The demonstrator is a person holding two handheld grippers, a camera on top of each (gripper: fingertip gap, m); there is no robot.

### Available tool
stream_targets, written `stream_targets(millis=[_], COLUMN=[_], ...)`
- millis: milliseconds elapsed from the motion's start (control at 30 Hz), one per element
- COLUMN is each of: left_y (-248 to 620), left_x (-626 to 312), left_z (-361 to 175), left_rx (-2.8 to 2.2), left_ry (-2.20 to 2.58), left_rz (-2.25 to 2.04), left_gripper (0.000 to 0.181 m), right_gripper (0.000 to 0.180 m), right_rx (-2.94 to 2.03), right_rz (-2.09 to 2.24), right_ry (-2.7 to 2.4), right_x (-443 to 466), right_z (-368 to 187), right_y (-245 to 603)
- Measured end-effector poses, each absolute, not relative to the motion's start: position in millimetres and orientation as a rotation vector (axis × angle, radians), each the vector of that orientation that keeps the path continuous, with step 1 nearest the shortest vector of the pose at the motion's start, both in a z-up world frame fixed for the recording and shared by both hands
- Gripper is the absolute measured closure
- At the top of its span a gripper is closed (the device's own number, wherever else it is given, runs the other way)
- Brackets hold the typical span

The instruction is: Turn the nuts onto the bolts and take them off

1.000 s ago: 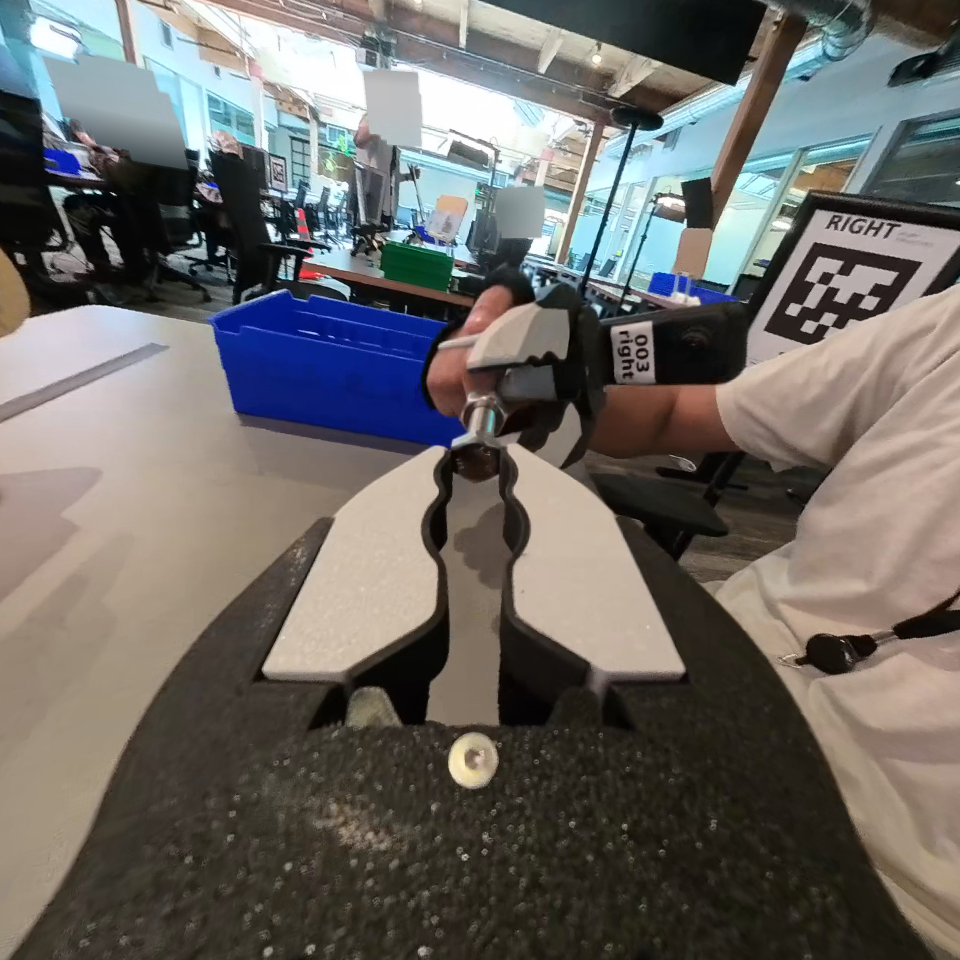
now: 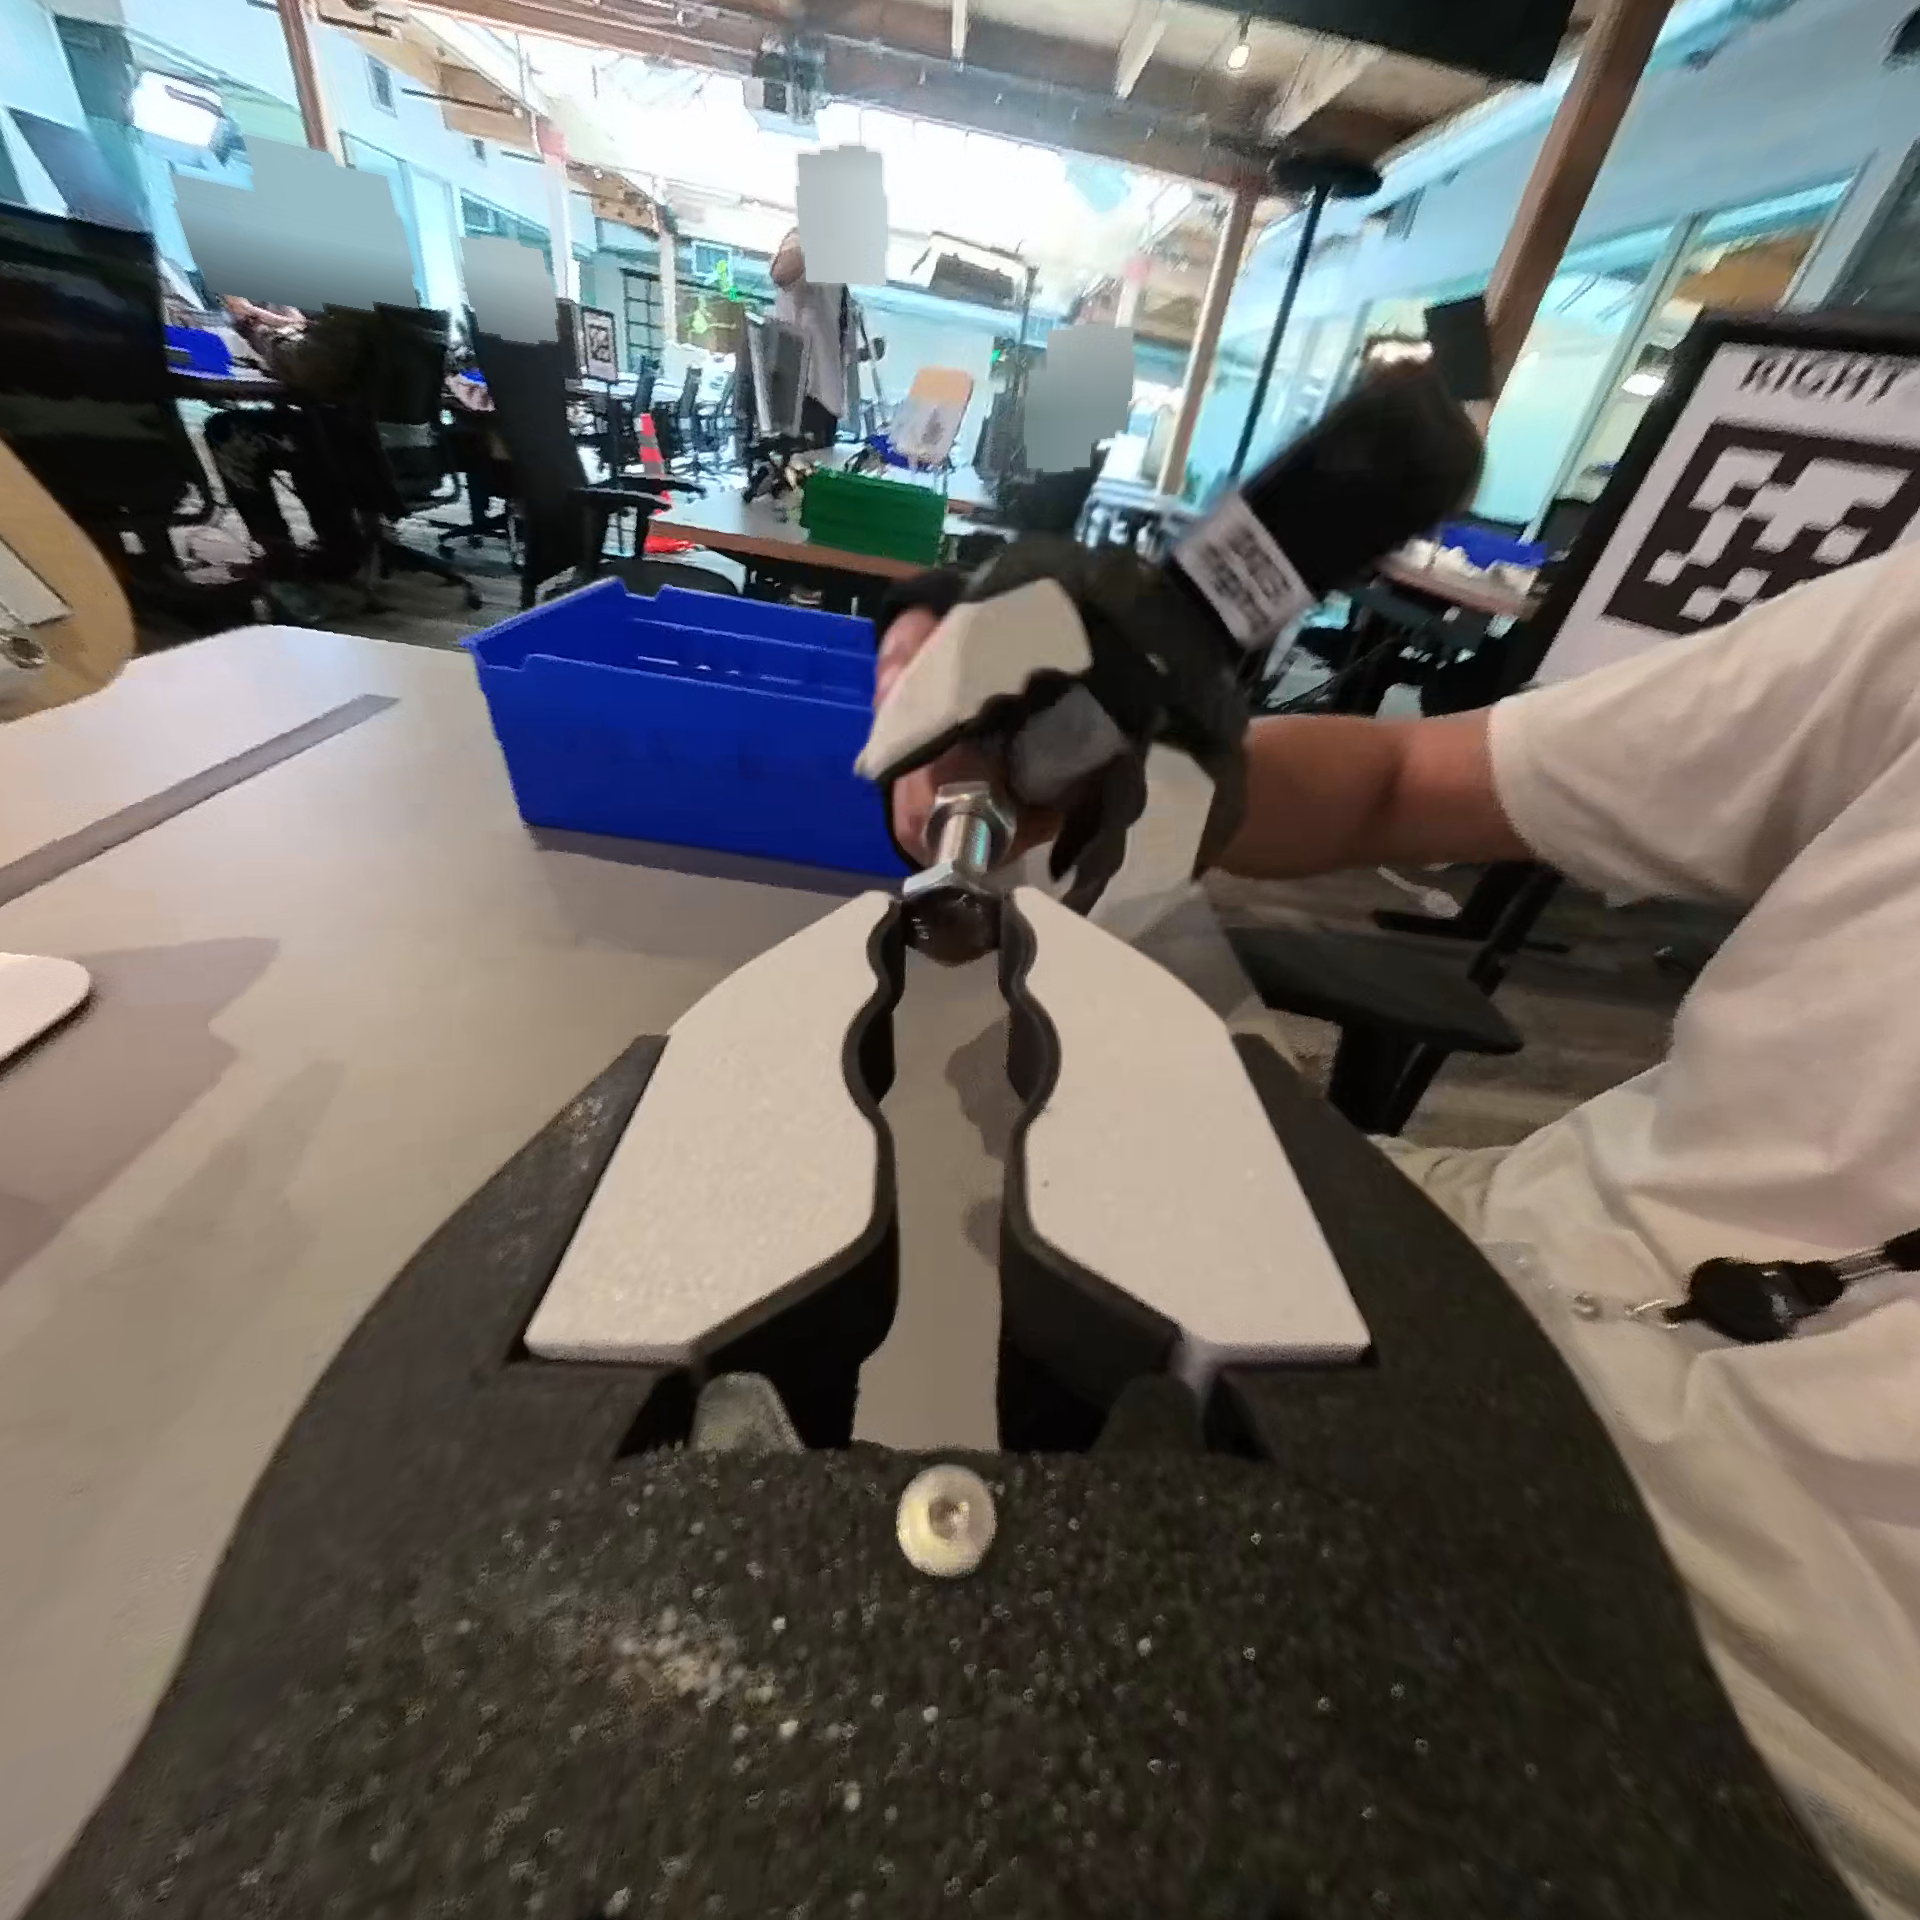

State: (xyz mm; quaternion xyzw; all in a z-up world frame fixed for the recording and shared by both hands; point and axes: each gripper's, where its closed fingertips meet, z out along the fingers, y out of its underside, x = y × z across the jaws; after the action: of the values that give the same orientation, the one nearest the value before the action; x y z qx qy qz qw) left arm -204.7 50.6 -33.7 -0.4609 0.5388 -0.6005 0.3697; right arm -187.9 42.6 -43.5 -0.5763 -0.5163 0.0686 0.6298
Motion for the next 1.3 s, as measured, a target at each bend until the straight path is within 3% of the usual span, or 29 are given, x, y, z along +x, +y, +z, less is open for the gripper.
stream_targets(millis=[167,300,400,533,733,1000,1200,1300], left_y=[44.9,35.2,29.6,30.6,40.0,40.6,44.1,44.7], left_x=[-208.1,-206.6,-205.6,-205.2,-201.2,-198.9,-208.9,-212.2], left_z=[-32.4,-36.8,-37.8,-38.8,-39.3,-41.4,-24.1,-22.4], left_rx=[-1.184,-1.182,-1.17,-1.167,-1.147,-1.138,-1.131,-1.142], left_ry=[1.397,1.457,1.479,1.494,1.467,1.477,1.39,1.387], left_rz=[-1.65,-1.654,-1.665,-1.6,-1.434,-1.369,-1.534,-1.577], left_gripper=[0.164,0.164,0.164,0.164,0.164,0.164,0.164,0.164], right_gripper=[0.138,0.145,0.162,0.162,0.162,0.162,0.129,0.131], right_rx=[-0.878,-0.777,-0.798,-1.023,-1.558,-1.745,-1.55,-1.266], right_rz=[-0.607,-0.668,-0.622,-0.307,0.657,1.439,0.738,0.12], right_ry=[-1.429,-1.452,-1.477,-1.433,-1.062,-0.633,-0.948,-1.194], right_x=[-189.6,-197.9,-200.3,-200.8,-201.7,-203.4,-198.4,-196.7], right_z=[-38.3,-30.8,-32.7,-36.9,-45.0,-44.8,-42.3,-31.6], right_y=[40.1,36.4,37.1,37.2,40.1,35.0,38.1,36.2])
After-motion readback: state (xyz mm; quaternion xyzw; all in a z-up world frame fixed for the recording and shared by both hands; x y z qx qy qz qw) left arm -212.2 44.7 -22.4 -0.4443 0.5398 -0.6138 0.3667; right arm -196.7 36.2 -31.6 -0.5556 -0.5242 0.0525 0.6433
